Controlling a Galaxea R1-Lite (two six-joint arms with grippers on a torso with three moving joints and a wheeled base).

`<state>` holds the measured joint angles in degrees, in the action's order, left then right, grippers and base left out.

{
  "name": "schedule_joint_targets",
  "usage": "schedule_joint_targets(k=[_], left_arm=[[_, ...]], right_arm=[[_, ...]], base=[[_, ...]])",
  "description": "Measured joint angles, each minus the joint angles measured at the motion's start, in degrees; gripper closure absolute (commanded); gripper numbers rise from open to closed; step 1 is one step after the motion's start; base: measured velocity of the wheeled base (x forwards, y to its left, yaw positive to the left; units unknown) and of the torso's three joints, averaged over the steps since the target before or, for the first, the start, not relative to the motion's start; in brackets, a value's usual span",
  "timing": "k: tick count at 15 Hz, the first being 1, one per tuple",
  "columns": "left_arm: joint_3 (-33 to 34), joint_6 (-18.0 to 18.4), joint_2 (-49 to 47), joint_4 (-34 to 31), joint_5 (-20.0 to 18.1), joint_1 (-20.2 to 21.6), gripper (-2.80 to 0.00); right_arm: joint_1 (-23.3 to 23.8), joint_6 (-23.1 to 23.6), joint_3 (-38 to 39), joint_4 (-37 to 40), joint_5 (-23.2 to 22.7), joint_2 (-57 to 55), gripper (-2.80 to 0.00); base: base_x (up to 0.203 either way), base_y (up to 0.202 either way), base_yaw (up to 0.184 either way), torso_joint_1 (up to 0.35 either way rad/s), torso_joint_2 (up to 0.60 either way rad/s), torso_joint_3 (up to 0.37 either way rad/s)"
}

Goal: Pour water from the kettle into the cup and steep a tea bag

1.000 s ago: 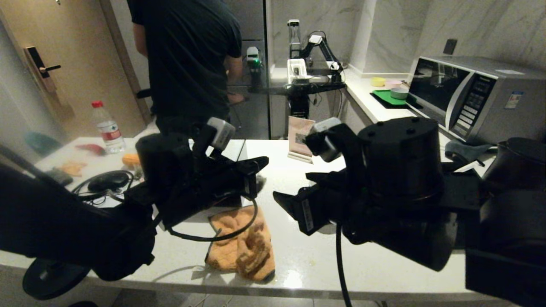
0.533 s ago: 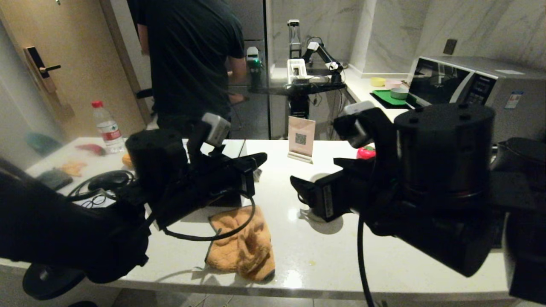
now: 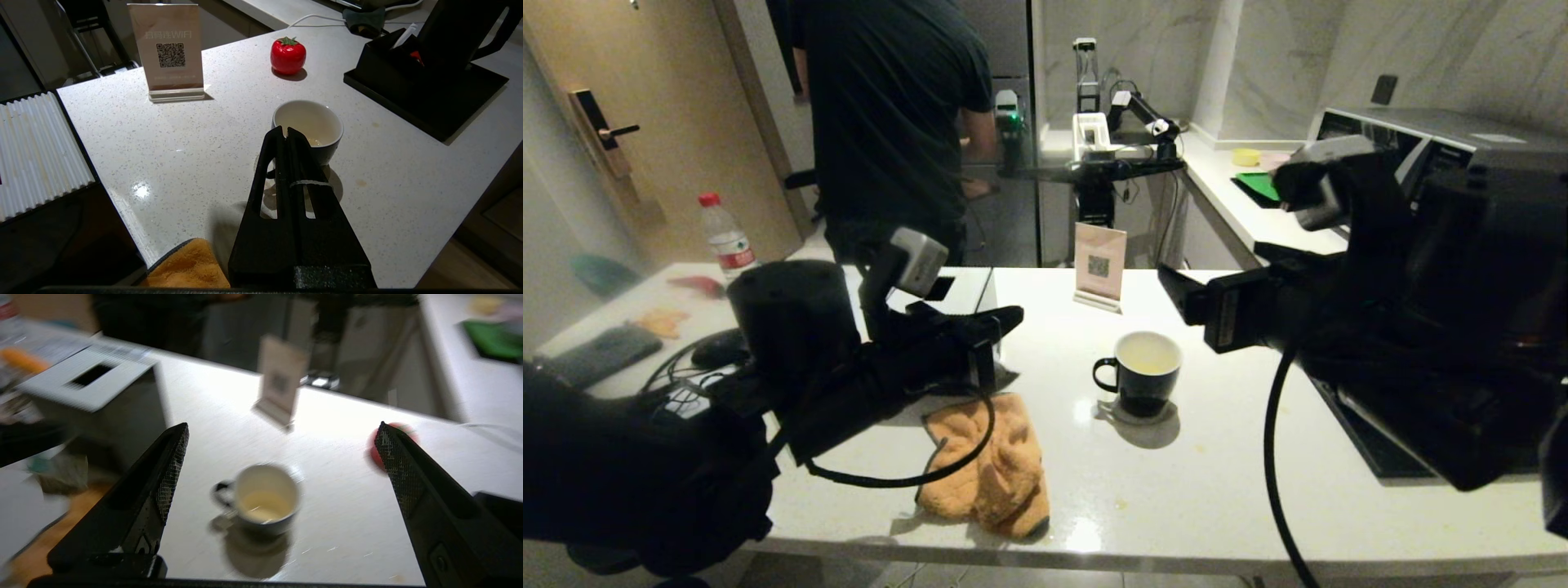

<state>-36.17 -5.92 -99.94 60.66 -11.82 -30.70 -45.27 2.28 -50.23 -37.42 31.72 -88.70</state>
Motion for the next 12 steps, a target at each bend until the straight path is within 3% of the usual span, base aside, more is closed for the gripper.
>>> schedule_joint_targets(k=[1,2,3,8,12], left_arm=[[0.1,0.0,0.2,0.0,0.0,-0.1,0.0],[0.2,0.1,0.4,0.0,-0.1,-0.2,0.0],[0.3,0.1,0.4,0.0,0.0,-0.2,0.0],[0.4,0.1,0.7,0.0,0.0,-0.2,0.0],[0.8,0.2,0.7,0.0,-0.1,-0.4,0.0]], right_arm=[[2.4,1.8,1.8,-4.2,0.0,0.2,-2.8],[4.7,3.6,3.8,-8.4,0.0,0.3,-1.15],[7.0,5.1,5.8,-12.1,0.0,0.5,0.0],[17.3,9.4,13.1,-19.1,0.0,2.3,0.0],[33.1,14.9,15.9,-22.9,-0.1,3.2,0.0]], base=[[0.0,0.0,0.0,0.0,0.0,0.0],[0.0,0.0,0.0,0.0,0.0,0.0],[0.0,0.0,0.0,0.0,0.0,0.0],[0.0,0.0,0.0,0.0,0.0,0.0],[0.0,0.0,0.0,0.0,0.0,0.0]])
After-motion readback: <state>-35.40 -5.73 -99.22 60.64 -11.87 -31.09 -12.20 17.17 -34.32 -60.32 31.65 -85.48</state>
